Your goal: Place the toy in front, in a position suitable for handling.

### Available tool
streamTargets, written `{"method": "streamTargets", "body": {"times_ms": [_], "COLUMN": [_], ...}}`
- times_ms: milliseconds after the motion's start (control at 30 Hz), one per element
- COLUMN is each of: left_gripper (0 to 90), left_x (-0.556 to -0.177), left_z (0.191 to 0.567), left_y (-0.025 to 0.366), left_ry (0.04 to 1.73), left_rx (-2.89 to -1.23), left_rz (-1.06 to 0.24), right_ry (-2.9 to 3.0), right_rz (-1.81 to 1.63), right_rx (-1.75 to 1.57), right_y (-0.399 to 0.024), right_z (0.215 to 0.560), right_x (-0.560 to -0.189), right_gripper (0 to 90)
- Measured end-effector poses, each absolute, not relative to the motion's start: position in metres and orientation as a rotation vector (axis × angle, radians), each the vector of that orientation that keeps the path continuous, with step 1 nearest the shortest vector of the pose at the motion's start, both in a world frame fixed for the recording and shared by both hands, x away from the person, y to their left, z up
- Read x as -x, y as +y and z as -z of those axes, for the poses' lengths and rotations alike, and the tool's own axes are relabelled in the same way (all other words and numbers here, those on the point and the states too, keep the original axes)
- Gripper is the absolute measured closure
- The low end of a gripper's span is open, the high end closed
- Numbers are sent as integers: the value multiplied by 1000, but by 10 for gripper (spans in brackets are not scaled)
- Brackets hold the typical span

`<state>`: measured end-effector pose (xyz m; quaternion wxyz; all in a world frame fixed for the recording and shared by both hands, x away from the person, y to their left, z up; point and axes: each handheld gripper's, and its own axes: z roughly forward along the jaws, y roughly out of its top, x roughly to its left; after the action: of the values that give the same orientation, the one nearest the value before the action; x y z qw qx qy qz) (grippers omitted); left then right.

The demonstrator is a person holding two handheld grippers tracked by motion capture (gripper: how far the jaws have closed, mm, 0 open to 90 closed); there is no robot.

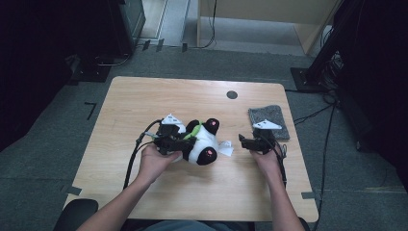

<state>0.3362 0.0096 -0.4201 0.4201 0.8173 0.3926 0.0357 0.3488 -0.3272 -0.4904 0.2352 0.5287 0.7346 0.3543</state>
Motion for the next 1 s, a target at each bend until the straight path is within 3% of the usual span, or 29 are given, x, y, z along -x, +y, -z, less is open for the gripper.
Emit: {"method": "streamTargets", "body": {"times_ms": [167, 567, 1000], "left_gripper": [628, 382, 295], "left_x": [-335, -335, -337], "left_z": [422, 412, 401], "left_y": [4, 18, 67], "left_ry": [974, 904, 881], "left_rx": [-2032, -2044, -1998], "left_rz": [-62, -37, -115], "right_ry": [1954, 1885, 1869], "right_rz": [-941, -860, -795], "right_rx": [-1457, -1530, -1589], "right_y": [-340, -373, -392], "right_z": [482, 487, 499], "right_x": [-360, -385, -398], "right_gripper": [274, 307, 286]}}
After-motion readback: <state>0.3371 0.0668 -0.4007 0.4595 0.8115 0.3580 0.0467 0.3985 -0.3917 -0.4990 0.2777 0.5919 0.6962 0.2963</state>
